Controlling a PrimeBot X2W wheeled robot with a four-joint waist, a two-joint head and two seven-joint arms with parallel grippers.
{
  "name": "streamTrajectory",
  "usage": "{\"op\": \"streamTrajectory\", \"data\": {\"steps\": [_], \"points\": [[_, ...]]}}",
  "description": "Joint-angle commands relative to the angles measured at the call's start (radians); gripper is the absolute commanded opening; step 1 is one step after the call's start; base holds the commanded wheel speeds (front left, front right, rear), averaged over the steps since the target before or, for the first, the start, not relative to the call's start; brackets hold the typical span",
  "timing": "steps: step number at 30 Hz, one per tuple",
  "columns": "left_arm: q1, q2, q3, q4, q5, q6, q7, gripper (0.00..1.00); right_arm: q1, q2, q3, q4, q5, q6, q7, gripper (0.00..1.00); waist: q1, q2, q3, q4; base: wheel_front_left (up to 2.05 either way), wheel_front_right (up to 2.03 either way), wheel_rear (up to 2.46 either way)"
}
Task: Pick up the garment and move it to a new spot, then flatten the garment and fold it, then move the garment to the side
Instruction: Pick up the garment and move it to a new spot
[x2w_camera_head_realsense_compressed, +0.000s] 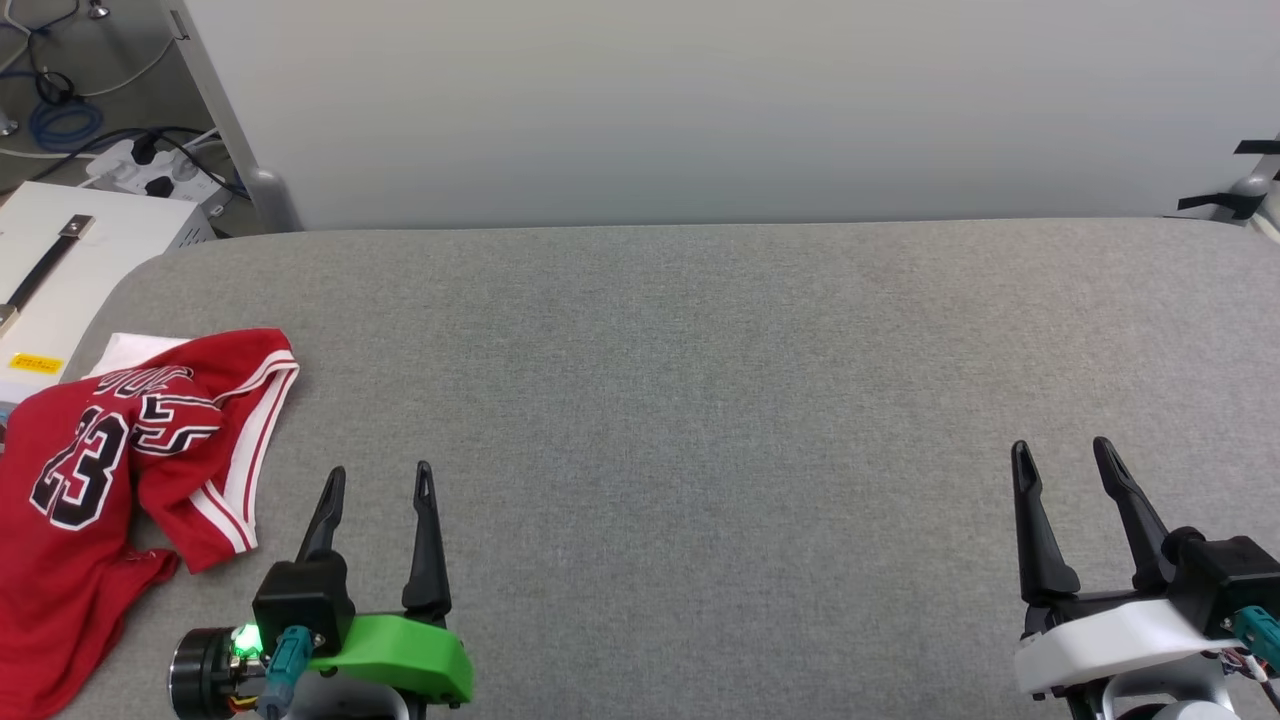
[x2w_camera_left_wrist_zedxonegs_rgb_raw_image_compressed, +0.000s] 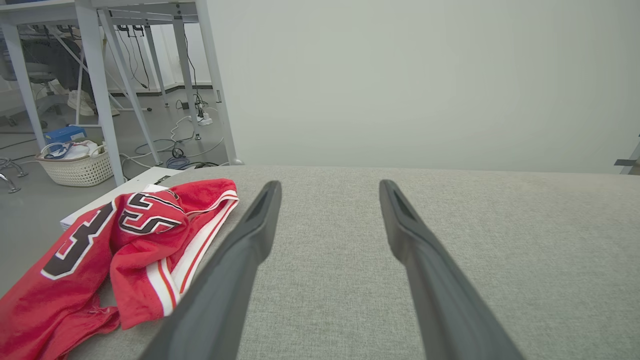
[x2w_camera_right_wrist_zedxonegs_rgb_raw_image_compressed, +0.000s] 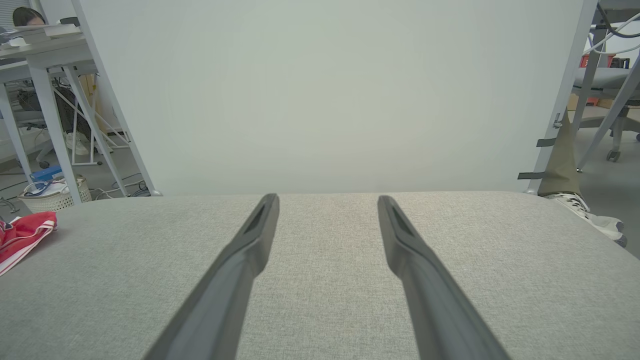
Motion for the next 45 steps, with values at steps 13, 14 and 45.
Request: {"op": "streamTrajectory", "data": {"steps": [13, 14, 45], "points": [[0.022, 0.007, -0.009, 0.01, -0.015, 0.016, -0.035, 1.0, 0.023, -0.004, -0.003, -0.008, 0.015, 0.0, -0.038, 1.0, -0.0001, 0.0, -0.003, 0.0, 0.0, 0.0, 0.0], [0.023, 0.008, -0.01, 0.01, -0.015, 0.016, -0.036, 1.0, 0.024, -0.004, -0.002, -0.008, 0.015, 0.001, -0.04, 1.0, -0.0001, 0.0, -0.003, 0.0, 0.0, 0.0, 0.0], [0.032, 0.009, -0.021, 0.02, -0.023, 0.028, -0.077, 1.0, 0.038, -0.005, 0.002, -0.005, 0.026, 0.001, -0.081, 1.0, -0.0001, 0.0, 0.005, 0.007, 0.0, 0.0, 0.0]]}}
